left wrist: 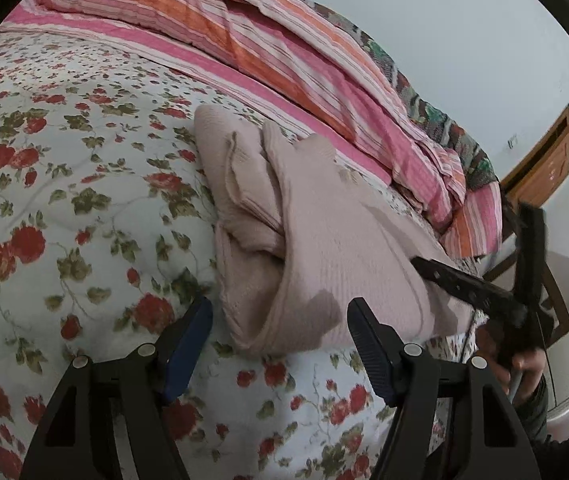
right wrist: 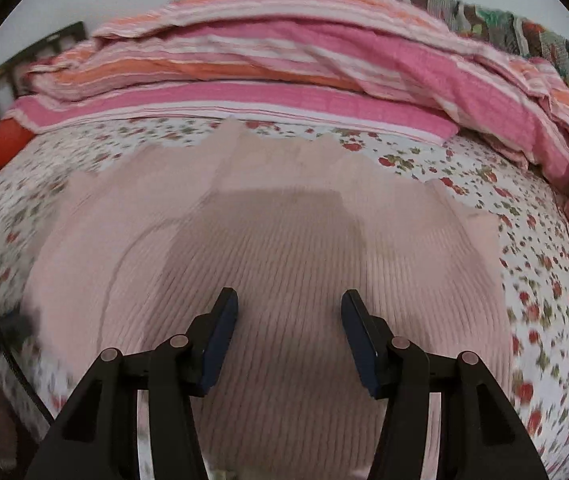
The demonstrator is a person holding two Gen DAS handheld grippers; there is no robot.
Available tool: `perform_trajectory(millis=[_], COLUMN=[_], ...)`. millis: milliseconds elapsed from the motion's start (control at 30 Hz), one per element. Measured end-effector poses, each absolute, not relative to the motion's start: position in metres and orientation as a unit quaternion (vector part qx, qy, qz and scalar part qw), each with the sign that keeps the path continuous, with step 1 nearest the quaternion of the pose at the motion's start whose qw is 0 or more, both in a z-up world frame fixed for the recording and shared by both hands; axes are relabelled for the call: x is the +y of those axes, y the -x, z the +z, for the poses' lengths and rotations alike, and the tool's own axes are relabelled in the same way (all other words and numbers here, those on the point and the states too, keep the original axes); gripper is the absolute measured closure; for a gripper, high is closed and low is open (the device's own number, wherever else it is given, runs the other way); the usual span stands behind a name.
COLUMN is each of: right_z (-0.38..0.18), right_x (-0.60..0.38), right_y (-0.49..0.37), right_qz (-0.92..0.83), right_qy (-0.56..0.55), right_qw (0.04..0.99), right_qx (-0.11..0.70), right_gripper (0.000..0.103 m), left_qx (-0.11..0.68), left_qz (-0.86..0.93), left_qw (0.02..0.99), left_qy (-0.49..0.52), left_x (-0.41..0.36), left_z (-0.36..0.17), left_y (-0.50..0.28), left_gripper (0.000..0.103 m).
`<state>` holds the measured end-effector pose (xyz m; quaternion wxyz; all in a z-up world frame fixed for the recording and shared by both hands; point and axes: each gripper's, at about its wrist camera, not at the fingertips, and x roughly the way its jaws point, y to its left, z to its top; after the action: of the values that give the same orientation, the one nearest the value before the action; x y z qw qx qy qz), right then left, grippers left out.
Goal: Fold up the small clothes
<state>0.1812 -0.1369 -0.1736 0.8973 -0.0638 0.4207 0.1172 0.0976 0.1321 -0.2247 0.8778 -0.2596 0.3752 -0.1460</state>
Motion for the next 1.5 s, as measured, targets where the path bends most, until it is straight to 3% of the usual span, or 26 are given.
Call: perform_trajectory(millis=[200,500,567,633,700,867,967,1033,1100,1500], right_z=[-0.175,-0.163,-0.172,-0.181,-0.185,-0.178,-0.177,-0.178,-0.178,-0.173], right_x=[-0.152,-0.233,-0.256,-0.278,-0.29,-0.306,-0.307,-0.313,-0.325,-0.394], right_y=[-0.142,-0.138,-0.148,-0.16,-0.167,-0.158,-0.15,-0.147,-0.146,-0.137], right_qz=[0.238,0.206,0.19,0.183,0.191,0.16,0.123,0.109,0.109,0.071], right_qy=[0.03,-0.067,-0.107,-0.147,-0.175,-0.162,-0.107,-0.085,-0.092,-0.202], right_qw=[0.876,0.911,0.91,0.899,0.888,0.912,0.932,0.935,0.933,0.927], right_qx=[0.418,0.352,0.353,0.369,0.379,0.341,0.324,0.326,0.331,0.308], right_gripper=[0.049,0.049,0.049,0.051,0.064,0.062,0.061,0.061,0.061,0.061], left_qx=[0.361,0.346,0.342,0.344,0.343,0.359,0.365,0.363,0.359,0.332], left_qz=[-0.166,-0.161,-0.162,-0.16,-0.155,-0.127,-0.094,-0.065,-0.054,-0.028], left_qw=[0.876,0.876,0.873,0.871,0.867,0.85,0.865,0.879,0.885,0.926], left_qy=[0.273,0.296,0.309,0.312,0.326,0.363,0.331,0.303,0.293,0.178], left_x=[0.13,0.121,0.12,0.119,0.119,0.124,0.116,0.106,0.101,0.0], left_z=[-0.225,-0.224,-0.224,-0.221,-0.22,-0.225,-0.218,-0.207,-0.195,-0.096], left_y=[-0.092,-0.101,-0.107,-0.115,-0.124,-0.151,-0.159,-0.163,-0.166,-0.188], left_gripper=[0.037,0.043,0.049,0.052,0.052,0.057,0.061,0.077,0.082,0.084])
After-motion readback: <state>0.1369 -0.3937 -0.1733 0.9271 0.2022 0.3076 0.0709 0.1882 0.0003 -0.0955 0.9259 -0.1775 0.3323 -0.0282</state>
